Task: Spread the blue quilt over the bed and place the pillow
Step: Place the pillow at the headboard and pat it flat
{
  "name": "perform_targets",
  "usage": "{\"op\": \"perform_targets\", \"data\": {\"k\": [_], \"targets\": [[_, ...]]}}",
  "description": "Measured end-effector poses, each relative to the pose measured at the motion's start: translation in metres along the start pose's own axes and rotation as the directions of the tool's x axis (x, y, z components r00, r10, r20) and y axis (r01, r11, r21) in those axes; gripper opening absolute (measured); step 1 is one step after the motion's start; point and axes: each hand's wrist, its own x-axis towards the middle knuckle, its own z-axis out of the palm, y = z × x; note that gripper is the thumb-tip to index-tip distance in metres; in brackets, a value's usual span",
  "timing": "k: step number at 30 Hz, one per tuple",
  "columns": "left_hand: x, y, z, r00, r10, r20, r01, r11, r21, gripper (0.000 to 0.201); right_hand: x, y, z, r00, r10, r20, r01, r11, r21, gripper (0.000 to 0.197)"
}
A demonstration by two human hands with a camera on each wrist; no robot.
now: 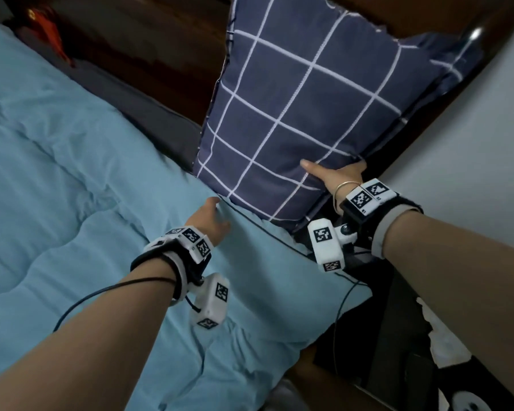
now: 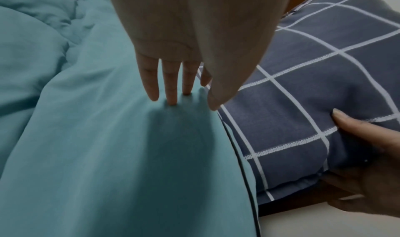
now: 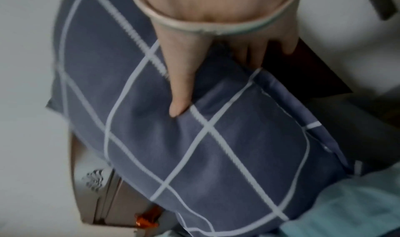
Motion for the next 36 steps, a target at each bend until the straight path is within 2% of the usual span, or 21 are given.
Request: {"op": "perform_targets", "data": {"k": [1,2,3,5,7,10,14,16,21,24,28,30,33,36], "targets": [[0.001,0.001,0.000,1.000,-0.010,0.017,0.011,1.000,-0.010,0.061,0.004,-0.002,0.005,0.999,0.005,0.035,-0.007,0.998,0.063,0.117],[0.002,0.002,0.000,0.999,-0.019,0.030,0.020,1.000,-0.021,0.063,0.007,-0.005,0.010,0.998,-0.014,0.061,0.007,0.994,0.108,0.097],[0.003,0.003,0.000,0.999,-0.027,0.039,0.029,0.999,-0.030,0.064,0.010,-0.008,0.016,0.997,-0.052,0.059,0.044,0.992,0.119,0.078],[0.000,0.007,-0.006,0.998,-0.047,0.043,0.049,0.998,-0.048,0.067,0.007,-0.021,0.027,0.993,-0.116,0.031,0.112,0.989,0.096,0.055],[-0.005,0.010,-0.019,0.997,-0.074,0.026,0.076,0.993,-0.089,0.068,-0.003,-0.041,0.039,0.984,-0.173,0.032,0.167,0.975,0.146,0.044],[-0.016,0.015,-0.052,0.993,-0.116,-0.034,0.108,0.975,-0.196,0.069,-0.028,-0.081,0.055,0.947,-0.310,0.083,0.287,0.934,0.212,0.048],[-0.032,0.017,-0.113,0.970,-0.150,-0.190,0.093,0.956,-0.279,0.071,-0.071,-0.157,0.064,0.846,-0.499,0.188,0.455,0.860,0.232,0.051],[-0.039,0.016,-0.144,0.952,-0.183,-0.245,0.078,0.920,-0.384,0.075,-0.092,-0.203,0.064,0.772,-0.591,0.235,0.538,0.804,0.253,0.047],[-0.072,0.018,-0.214,0.873,-0.296,-0.387,-0.043,0.744,-0.667,0.079,-0.156,-0.295,0.058,0.544,-0.761,0.353,0.771,0.619,0.148,0.038],[-0.089,0.008,-0.236,0.860,-0.329,-0.389,-0.110,0.625,-0.773,0.075,-0.183,-0.320,0.065,0.477,-0.784,0.398,0.818,0.562,0.127,0.045],[-0.104,-0.017,-0.248,0.831,-0.367,-0.418,-0.179,0.535,-0.826,0.089,-0.195,-0.329,0.086,0.446,-0.779,0.442,0.834,0.541,0.111,0.046],[-0.108,-0.028,-0.248,0.843,-0.376,-0.385,-0.145,0.531,-0.835,0.093,-0.192,-0.325,0.099,0.435,-0.766,0.473,0.852,0.520,0.058,0.044],[-0.103,-0.040,-0.236,0.883,-0.351,-0.311,-0.076,0.547,-0.834,0.076,-0.180,-0.316,0.124,0.455,-0.717,0.528,0.857,0.513,-0.040,0.040],[-0.083,-0.046,-0.219,0.895,-0.376,-0.240,-0.064,0.423,-0.904,0.066,-0.161,-0.303,0.156,0.485,-0.644,0.591,0.850,0.506,-0.147,0.042]]}}
